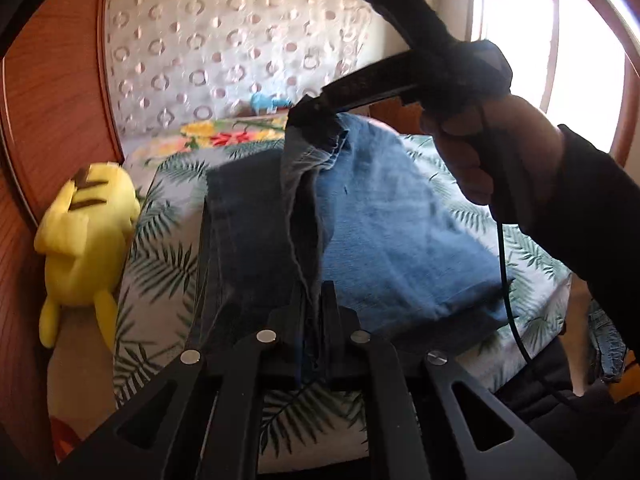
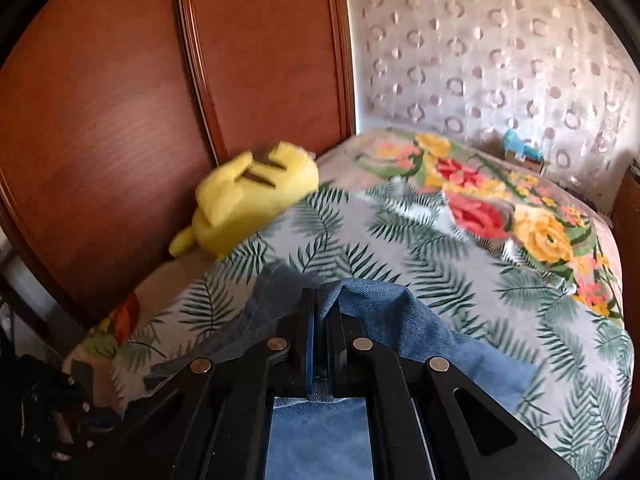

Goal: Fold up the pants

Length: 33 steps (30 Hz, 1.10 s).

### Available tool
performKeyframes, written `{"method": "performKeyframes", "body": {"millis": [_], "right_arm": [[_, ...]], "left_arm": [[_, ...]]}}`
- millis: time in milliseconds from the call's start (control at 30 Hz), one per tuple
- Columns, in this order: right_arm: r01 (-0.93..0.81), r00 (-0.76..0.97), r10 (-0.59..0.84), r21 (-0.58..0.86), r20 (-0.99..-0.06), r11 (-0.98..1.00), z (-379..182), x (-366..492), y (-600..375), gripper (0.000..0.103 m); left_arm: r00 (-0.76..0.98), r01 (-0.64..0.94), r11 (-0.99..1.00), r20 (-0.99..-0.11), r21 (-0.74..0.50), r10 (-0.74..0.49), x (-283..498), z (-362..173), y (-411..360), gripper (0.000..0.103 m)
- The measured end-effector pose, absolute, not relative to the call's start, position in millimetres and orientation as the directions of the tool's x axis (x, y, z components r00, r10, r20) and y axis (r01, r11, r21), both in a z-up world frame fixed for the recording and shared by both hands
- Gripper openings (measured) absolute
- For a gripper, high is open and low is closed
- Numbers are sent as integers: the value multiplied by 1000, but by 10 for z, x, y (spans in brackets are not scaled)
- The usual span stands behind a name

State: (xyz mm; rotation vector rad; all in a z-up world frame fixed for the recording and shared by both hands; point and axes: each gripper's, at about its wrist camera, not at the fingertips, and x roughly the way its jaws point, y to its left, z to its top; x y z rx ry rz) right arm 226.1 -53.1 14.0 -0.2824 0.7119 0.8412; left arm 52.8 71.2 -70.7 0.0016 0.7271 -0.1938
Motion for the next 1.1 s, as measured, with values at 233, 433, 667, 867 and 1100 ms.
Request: {"method": "performKeyframes", "body": {"millis": [233,433,667,867,1100], "right_arm": [[-745,450,520,16,-727,667,5,2358,-83,4],[-733,455,506,16,-733,681,40,2330,-52,4],[-742,473,546,21,-691,670,86,2235,-194,46],[-736,515,581,23,-630,677,280,2069,-500,50],[-693,584,551,-11,-596,721,167,1752,-1223,51]], "left_arm": [[734,145,985,-658,-90,-169,501,-840,791,8],[733,139,986,-660,-90,-164,479,-856,803,9],[761,138,989,-634,-50,-138,463,-802,791,31],[755,137,990,-643,-45,-134,505,-797,785,42],[746,119,992,-657,-32,-111,574,-863,805,48]]}}
